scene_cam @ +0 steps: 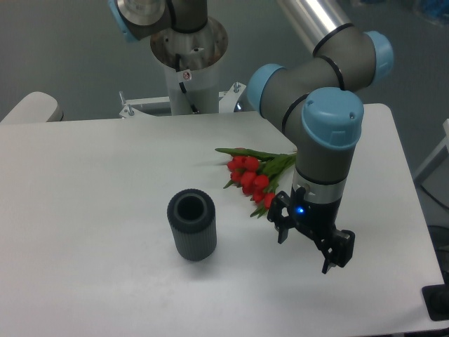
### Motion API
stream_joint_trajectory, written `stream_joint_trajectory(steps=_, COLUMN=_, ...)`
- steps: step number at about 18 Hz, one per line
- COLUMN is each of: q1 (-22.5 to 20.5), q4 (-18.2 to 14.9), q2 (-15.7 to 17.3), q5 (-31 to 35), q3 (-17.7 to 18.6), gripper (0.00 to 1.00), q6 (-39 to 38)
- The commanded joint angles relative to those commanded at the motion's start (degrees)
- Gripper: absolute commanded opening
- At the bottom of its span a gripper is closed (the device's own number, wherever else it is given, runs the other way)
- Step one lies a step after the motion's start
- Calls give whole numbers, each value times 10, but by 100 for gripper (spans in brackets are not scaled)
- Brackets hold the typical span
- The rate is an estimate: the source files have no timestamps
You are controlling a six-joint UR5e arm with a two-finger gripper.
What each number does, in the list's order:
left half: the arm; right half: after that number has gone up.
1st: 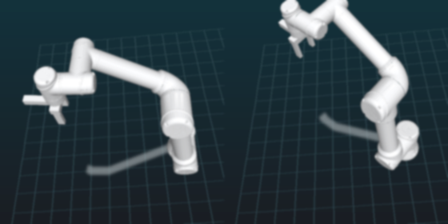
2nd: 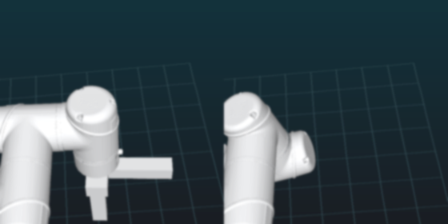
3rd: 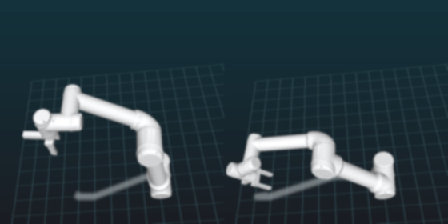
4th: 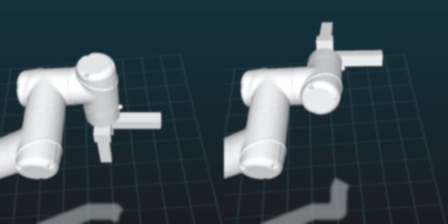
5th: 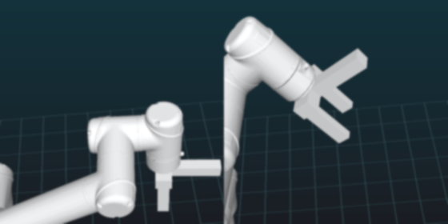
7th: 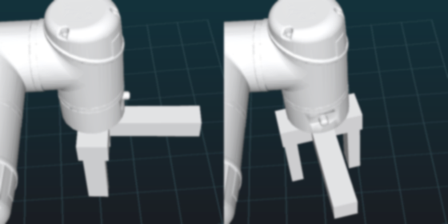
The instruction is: Place the flowers on the table
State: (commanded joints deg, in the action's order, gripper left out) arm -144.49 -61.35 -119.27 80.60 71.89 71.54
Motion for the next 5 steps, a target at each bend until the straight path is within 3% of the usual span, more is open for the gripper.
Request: stream_joint_trajectory(steps=5, q1=3, q4=0, q2=0, q5=0, q3=0, gripper=99, q6=0)
